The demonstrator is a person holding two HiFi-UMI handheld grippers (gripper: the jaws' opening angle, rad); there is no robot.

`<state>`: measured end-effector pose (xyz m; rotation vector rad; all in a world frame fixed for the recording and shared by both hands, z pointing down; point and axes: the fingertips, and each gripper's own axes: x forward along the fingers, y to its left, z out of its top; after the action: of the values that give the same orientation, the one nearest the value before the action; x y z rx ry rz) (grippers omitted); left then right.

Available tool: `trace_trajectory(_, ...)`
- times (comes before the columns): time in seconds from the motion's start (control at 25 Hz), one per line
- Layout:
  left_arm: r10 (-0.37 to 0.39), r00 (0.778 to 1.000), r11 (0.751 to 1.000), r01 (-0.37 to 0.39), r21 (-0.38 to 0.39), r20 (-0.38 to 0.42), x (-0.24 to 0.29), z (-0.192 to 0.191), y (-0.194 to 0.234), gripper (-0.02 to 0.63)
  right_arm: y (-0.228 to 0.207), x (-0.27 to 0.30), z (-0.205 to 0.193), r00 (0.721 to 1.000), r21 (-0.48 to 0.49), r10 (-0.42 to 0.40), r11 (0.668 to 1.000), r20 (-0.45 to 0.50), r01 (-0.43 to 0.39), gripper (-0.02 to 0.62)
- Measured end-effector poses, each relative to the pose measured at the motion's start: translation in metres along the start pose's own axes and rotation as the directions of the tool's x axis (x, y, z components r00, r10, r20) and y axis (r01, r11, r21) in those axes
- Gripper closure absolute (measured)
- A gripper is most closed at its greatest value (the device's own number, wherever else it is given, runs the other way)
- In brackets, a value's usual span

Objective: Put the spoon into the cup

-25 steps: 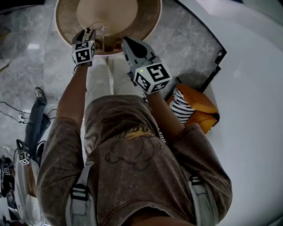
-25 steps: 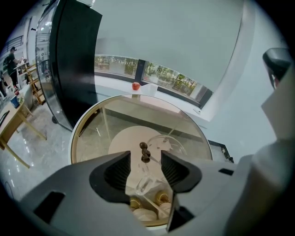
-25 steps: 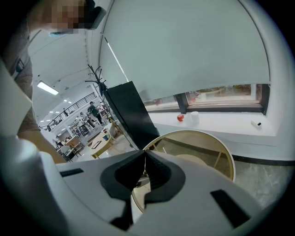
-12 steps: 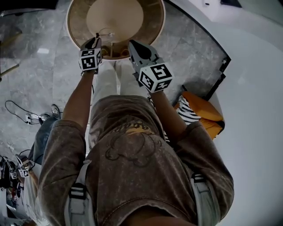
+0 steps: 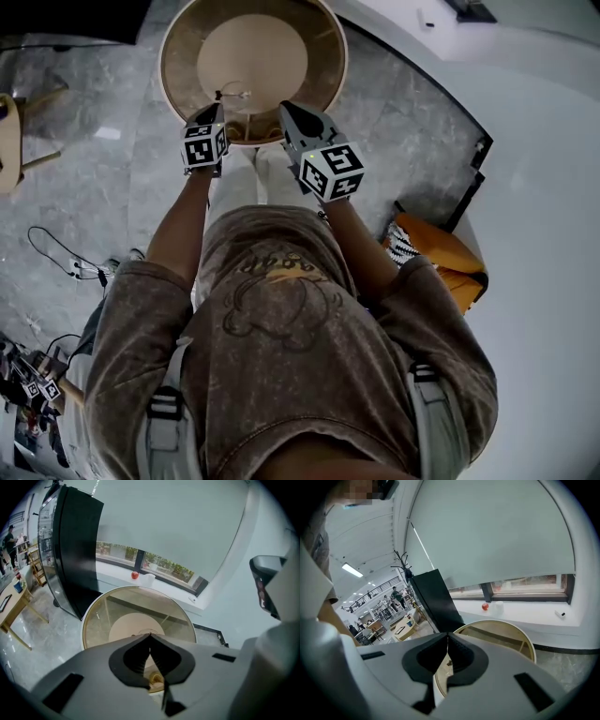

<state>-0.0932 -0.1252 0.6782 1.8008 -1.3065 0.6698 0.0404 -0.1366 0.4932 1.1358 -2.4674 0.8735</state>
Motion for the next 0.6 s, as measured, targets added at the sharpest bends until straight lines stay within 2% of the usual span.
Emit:
trace_trajectory(0.4,0.003,0.998,1.0,-0.002,-0.001,0.062,-0.047,0.038,-0.012,0.588,0.016,-0.014,0.02,0.999,-0.013,0.003,1.0,0.049,-0.002,0.575)
trace_trajectory(0.6,-0.004,0.995,1.0,0.001,0.031,0.102,-0.075,0.065,-0.021,0.588,0.024,-0.019,0.038,0.997,-0.04,0.015,0.999,0.08,-0.012,0.575)
